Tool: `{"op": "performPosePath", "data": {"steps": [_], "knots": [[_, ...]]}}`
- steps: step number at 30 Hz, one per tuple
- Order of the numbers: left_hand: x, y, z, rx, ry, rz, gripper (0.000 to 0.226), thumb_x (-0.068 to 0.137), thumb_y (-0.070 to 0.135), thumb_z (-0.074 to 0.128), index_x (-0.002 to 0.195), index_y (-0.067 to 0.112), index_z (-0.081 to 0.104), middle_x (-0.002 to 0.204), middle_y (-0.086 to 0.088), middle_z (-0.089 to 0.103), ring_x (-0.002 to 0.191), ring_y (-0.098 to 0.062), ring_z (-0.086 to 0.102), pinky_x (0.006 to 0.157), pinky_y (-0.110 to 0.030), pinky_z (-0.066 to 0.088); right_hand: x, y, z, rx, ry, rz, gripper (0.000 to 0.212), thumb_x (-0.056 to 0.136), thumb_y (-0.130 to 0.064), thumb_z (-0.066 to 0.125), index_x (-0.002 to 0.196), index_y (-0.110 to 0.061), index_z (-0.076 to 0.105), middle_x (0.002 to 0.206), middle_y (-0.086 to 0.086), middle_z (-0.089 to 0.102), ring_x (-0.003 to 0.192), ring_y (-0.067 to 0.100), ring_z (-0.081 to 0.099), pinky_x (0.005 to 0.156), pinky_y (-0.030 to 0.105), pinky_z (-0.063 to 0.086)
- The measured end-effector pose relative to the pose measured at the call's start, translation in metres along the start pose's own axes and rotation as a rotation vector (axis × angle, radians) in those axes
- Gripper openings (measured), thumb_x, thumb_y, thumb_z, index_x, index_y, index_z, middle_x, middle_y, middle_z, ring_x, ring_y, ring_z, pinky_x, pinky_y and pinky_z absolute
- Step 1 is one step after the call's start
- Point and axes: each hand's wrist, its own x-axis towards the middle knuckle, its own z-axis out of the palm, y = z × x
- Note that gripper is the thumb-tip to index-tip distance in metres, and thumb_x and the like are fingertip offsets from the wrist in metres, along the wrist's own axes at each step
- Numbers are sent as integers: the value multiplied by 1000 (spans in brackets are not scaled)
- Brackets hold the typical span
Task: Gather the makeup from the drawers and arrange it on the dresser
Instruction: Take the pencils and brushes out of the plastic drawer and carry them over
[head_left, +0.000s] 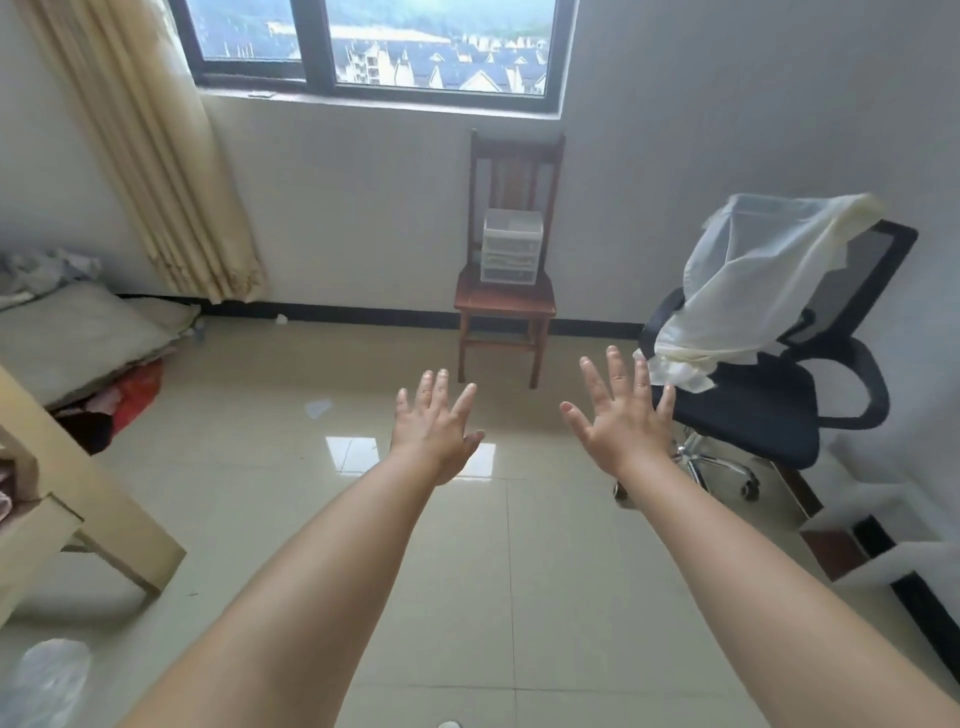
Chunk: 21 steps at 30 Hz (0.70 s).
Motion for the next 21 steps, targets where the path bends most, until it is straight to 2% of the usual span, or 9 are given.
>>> {"op": "performPosePath", "data": {"steps": [10,21], "knots": [[230,-33,-43,18,-13,8,60,97,47,20,148,25,-4,156,-10,-11,144,-24,-14,116,-46,-1,222,0,6,13,-25,31,61,94,-53,22,145,-34,-5,155,-3,-16,143,25,-15,113,50,-7],[529,-46,-98,71,27,-46,59,98,47,18,148,25,-5,156,-9,-10,144,-24,-13,116,-46,0,533,21,29,38,-60,8,59,94,-53,21,145,-35,-2,155,-3,-13,143,24,-14,113,51,-7]]}}
